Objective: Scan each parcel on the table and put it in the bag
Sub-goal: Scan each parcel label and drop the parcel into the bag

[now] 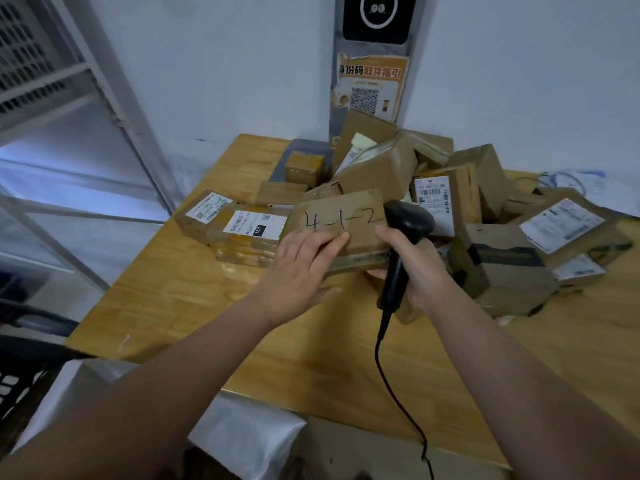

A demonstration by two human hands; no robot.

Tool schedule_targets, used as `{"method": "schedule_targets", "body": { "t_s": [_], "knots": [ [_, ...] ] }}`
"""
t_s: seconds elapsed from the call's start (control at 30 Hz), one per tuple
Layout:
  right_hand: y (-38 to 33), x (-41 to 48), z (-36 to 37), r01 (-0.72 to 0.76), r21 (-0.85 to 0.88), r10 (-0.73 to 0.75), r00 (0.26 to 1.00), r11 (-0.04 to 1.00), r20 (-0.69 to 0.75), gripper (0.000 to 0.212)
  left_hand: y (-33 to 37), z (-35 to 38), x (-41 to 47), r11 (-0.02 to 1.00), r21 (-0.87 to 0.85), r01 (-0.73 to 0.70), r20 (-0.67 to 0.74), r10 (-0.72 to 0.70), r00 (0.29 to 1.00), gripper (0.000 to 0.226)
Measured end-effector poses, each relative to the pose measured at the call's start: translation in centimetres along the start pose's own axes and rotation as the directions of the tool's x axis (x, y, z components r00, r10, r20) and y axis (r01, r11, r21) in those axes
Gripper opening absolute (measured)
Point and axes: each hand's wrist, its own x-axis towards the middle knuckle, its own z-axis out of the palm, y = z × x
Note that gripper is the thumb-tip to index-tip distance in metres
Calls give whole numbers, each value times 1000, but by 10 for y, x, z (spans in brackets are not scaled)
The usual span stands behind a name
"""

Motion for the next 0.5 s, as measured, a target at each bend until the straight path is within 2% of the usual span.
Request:
{"method": "schedule_targets", "body": {
  "t_s": [0.03,0.07,0.1,0.13,0.17,0.23,0.27,0.3,0.33,0.37,0.43,0.5],
  "knots": [
    [4,-1,-3,43,6,-43,999,999,-2,30,4,-2,3,988,-107,109,22,-108,994,79],
    [8,-3,-7,87,8,-87,996,996,5,30,6,-5,6,926,-253,280,69,-272,960,80],
    [12,-4,-11,138,-14,-137,990,990,18,30,9,-11,11,779,-410,474,154,-453,878,81],
    [14,-7,-14,195,-62,-193,980,979,36,31,8,-14,15,569,-530,629,259,-598,759,84],
    [16,-9,-18,254,-123,-248,967,959,59,33,5,-15,19,348,-589,729,376,-680,629,88],
    [17,-15,-23,341,-224,-325,940,913,103,38,-2,-18,30,-59,-572,818,635,-663,396,95],
    [18,-17,-24,365,-273,-343,931,890,127,40,-4,-20,36,-234,-522,820,748,-588,308,94],
    [18,-19,-25,371,-324,-340,928,870,151,41,-6,-21,39,-369,-472,801,825,-505,254,87],
    [19,-20,-26,364,-364,-322,931,857,171,41,-6,-24,41,-447,-434,782,867,-443,228,74],
    [19,-21,-27,347,-390,-297,937,853,184,40,-5,-26,41,-477,-415,775,886,-407,224,61],
    [18,-23,-27,315,-385,-253,946,867,204,37,-5,-24,37,-485,-443,754,877,-408,252,43],
    [14,-26,-26,261,-263,-216,958,929,190,38,-2,-17,30,-489,-525,696,832,-467,299,40]
  ]
}}
